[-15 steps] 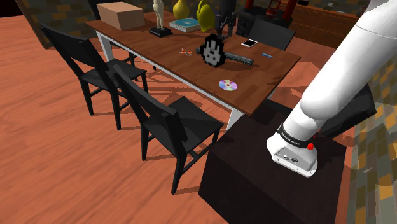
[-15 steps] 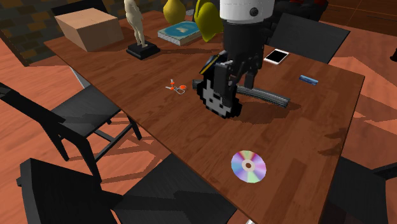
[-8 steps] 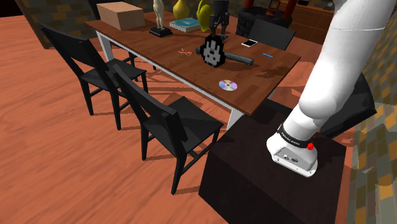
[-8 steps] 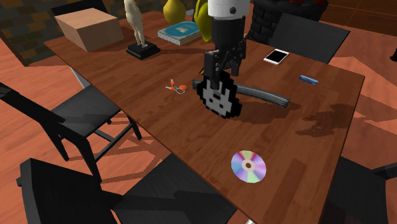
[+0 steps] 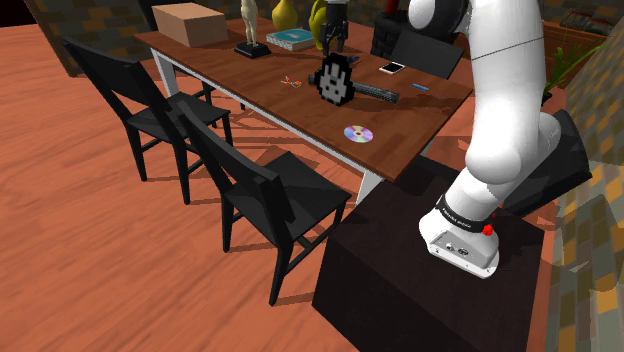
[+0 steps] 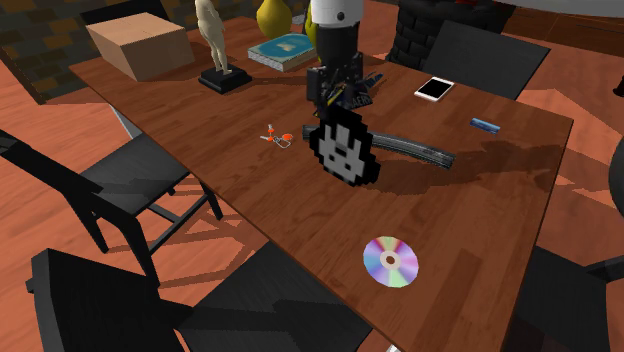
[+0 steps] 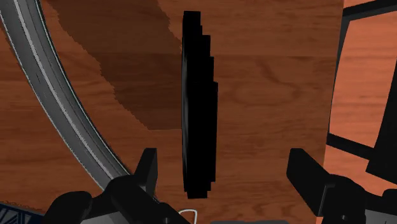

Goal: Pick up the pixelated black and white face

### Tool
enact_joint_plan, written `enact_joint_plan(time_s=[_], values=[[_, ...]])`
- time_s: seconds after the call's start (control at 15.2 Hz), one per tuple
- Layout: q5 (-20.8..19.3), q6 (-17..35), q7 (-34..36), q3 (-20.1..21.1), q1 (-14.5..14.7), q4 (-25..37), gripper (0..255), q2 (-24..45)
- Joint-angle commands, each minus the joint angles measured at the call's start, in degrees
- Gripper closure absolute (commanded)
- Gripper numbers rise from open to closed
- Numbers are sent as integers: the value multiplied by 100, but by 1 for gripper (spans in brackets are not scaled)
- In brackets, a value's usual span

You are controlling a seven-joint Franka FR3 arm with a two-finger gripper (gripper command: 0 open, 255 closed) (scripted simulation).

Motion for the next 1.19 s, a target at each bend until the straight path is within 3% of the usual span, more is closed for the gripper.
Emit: enact_joint_plan(time_s=[0.0,0.59,0.66,1.12], values=[[87,-392,-49,36,-183,1106,0,706],[77,279,-86,35,-113,309,0,585],[79,255,-88,35,-121,355,255,607],[79,248,-85,36,-119,364,255,609]])
